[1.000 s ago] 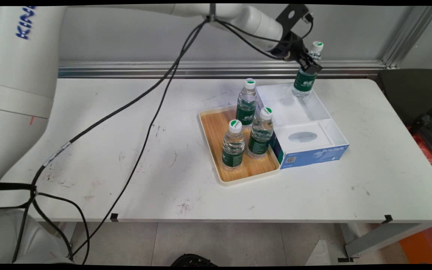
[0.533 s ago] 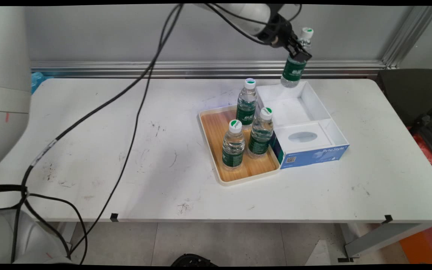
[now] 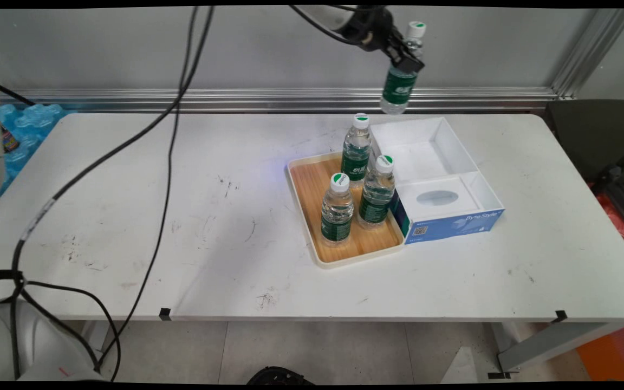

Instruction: Place the picked object on the tray

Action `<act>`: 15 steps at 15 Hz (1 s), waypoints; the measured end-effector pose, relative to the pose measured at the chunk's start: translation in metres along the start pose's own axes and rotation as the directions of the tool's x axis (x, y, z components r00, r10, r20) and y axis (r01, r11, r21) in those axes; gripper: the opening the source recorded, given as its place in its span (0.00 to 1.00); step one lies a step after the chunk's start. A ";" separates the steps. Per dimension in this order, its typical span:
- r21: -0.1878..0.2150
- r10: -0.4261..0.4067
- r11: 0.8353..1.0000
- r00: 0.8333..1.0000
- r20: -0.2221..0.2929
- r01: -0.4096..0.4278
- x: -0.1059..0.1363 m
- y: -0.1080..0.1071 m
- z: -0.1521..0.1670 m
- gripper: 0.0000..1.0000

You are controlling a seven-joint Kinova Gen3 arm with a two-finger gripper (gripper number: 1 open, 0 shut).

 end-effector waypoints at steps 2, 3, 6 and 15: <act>0.013 -0.018 1.000 1.000 0.013 0.017 -0.011 -0.001 -0.020 0.00; 0.020 -0.027 0.999 0.999 0.019 0.026 -0.018 0.000 -0.030 0.00; 0.028 -0.042 0.999 0.999 0.033 0.042 -0.038 0.004 -0.054 0.00; 0.041 -0.048 0.998 0.996 0.073 0.045 -0.109 0.025 -0.116 0.00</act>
